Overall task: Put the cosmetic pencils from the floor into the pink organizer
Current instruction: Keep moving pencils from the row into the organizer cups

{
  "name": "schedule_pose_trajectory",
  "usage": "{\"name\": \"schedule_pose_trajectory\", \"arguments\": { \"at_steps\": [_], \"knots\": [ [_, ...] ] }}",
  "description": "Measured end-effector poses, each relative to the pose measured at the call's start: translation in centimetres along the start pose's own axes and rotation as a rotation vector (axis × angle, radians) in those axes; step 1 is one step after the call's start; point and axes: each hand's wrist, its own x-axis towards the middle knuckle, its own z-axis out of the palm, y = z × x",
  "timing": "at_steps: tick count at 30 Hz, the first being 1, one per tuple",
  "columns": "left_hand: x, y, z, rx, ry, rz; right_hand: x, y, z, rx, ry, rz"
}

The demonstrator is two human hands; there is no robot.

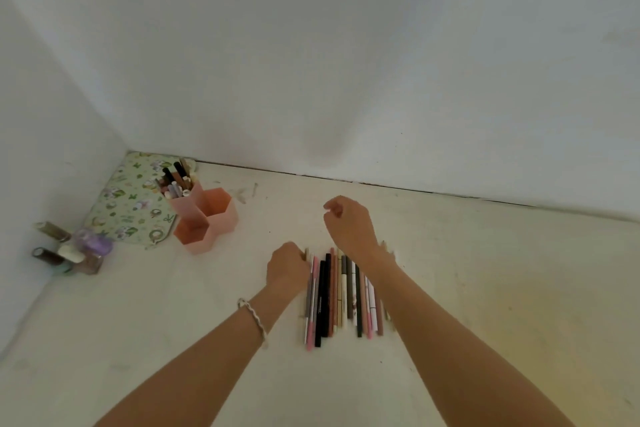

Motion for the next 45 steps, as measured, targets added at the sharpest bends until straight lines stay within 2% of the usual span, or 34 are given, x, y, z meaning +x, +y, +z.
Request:
{"name": "schedule_pose_trajectory", "arguments": {
  "at_steps": [4,6,10,13,15,20,22,24,28,31,33,35,39,43,45],
  "knots": [
    [0.8,-0.4,-4.6,-0.179,0.197,0.090,-0.2,0.6,1.6,-0.462,-0.236,0.046],
    [0.8,-0.5,-6.5,-0.288,0.246,0.131,-0.8,1.0,2.9,-0.657,-0.275,-0.003],
    [0.2,-0.6,-8.0,-0.392,0.291,0.185,-1.3,1.6,4.9,-0.749,-0.267,-0.076],
    [-0.5,-0.8,-8.0,-0.464,0.309,0.220,-0.9,1.0,5.3,-0.653,-0.274,-0.009],
    [-0.8,-0.9,-9.2,-0.539,0.370,0.265,-0.3,0.1,4.7,-0.460,-0.252,0.057],
    [-0.1,-1.9,-17.6,-0.653,0.765,0.379,2.2,-3.7,0.8,0.087,-0.028,0.127],
    [0.3,-3.0,-21.0,-0.677,0.947,0.398,2.8,-5.7,-0.1,0.293,0.035,0.108],
    [0.9,-3.8,-22.6,-0.650,1.039,0.429,2.9,-7.5,-0.6,0.424,0.128,0.034],
    [2.4,-5.6,-23.0,-0.519,1.019,0.484,2.5,-11.9,0.3,0.542,0.283,-0.145],
    [3.6,-7.1,-21.9,-0.420,0.933,0.498,2.2,-14.8,1.7,0.590,0.313,-0.226],
    [4.3,-8.1,-20.9,-0.258,0.849,0.467,2.1,-16.3,2.9,0.588,0.321,-0.290],
    [4.6,-9.0,-20.2,-0.114,0.862,0.417,2.0,-17.5,4.3,0.592,0.326,-0.369],
    [4.0,-10.1,-21.5,-0.184,0.996,0.433,1.9,-18.9,6.8,0.492,0.322,-0.524],
    [3.2,-10.2,-22.4,-0.294,0.959,0.454,1.9,-18.5,8.9,0.245,0.219,-0.614],
    [2.8,-9.9,-22.6,-0.359,0.944,0.457,2.0,-17.9,10.1,0.078,0.110,-0.632]
  ]
}}
